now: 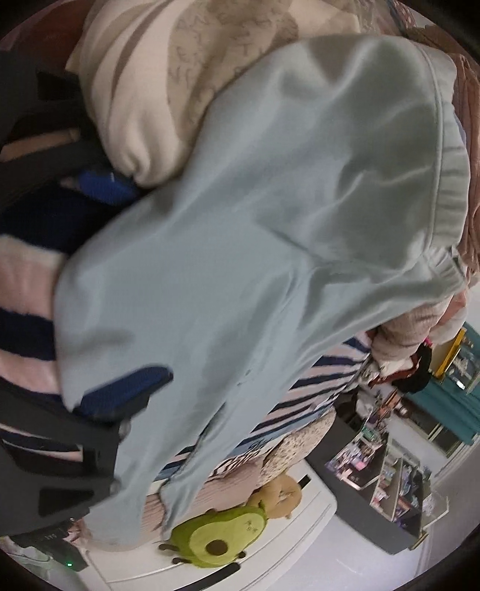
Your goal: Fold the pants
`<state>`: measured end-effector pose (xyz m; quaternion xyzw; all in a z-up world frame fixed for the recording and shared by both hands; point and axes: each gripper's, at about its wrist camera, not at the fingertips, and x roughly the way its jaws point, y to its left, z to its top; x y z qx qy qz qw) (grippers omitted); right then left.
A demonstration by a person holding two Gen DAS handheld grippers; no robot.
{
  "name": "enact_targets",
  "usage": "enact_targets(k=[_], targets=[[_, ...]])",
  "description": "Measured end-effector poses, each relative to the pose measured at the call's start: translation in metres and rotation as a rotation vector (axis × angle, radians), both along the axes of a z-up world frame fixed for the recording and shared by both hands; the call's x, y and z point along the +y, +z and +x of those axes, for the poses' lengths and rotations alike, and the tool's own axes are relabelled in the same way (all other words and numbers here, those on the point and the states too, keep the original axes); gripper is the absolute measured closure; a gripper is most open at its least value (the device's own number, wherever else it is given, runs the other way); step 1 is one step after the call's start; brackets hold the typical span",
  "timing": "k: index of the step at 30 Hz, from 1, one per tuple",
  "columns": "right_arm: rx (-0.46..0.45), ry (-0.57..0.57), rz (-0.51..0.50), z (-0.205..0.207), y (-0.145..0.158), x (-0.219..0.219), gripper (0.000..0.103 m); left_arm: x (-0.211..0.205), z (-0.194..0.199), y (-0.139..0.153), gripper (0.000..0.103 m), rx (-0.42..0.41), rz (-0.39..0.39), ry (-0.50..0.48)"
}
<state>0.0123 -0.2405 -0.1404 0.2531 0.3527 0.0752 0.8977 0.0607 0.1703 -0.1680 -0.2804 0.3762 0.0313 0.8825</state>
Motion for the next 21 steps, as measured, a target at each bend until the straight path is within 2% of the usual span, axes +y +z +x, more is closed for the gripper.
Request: enact_targets(k=[1, 2, 4, 8, 10, 12, 13, 15, 16, 17, 18, 21], targets=[[0.003, -0.015, -0.006, 0.0, 0.0, -0.001, 0.033, 0.003, 0.001, 0.0, 0.047, -0.001, -0.002, 0.009], [0.011, -0.042, -0.014, 0.0, 0.0, -0.004, 0.035, 0.007, 0.001, -0.001, 0.058, -0.002, -0.004, 0.012], [0.018, -0.086, -0.026, -0.002, 0.001, -0.008, 0.035, 0.013, -0.001, 0.0, 0.072, 0.001, 0.002, 0.014], [0.028, -0.138, -0.091, 0.005, 0.001, -0.014, 0.033, 0.012, -0.008, 0.008, 0.089, -0.024, 0.037, 0.002], [0.02, -0.149, -0.108, 0.011, 0.002, -0.014, 0.034, 0.008, -0.01, 0.014, 0.094, -0.045, 0.061, -0.013], [0.022, -0.157, -0.143, 0.017, 0.003, -0.013, 0.052, 0.003, -0.015, 0.026, 0.096, -0.081, 0.086, -0.028], [0.019, -0.163, -0.154, 0.019, 0.004, -0.014, 0.065, 0.0, -0.018, 0.031, 0.096, -0.098, 0.106, -0.035], [0.01, -0.159, -0.142, 0.021, 0.003, -0.016, 0.071, -0.003, -0.02, 0.04, 0.098, -0.119, 0.154, -0.039], [0.009, -0.153, -0.141, 0.021, 0.002, -0.018, 0.077, -0.004, -0.02, 0.045, 0.098, -0.128, 0.18, -0.034], [0.012, -0.156, -0.154, 0.024, 0.002, -0.018, 0.091, -0.002, -0.019, 0.047, 0.098, -0.133, 0.186, -0.033], [0.017, -0.165, -0.175, 0.027, 0.002, -0.018, 0.097, 0.0, -0.017, 0.049, 0.098, -0.136, 0.186, -0.034], [-0.012, -0.178, -0.194, 0.028, 0.008, -0.02, 0.099, 0.006, -0.015, 0.057, 0.098, -0.15, 0.211, -0.022]])
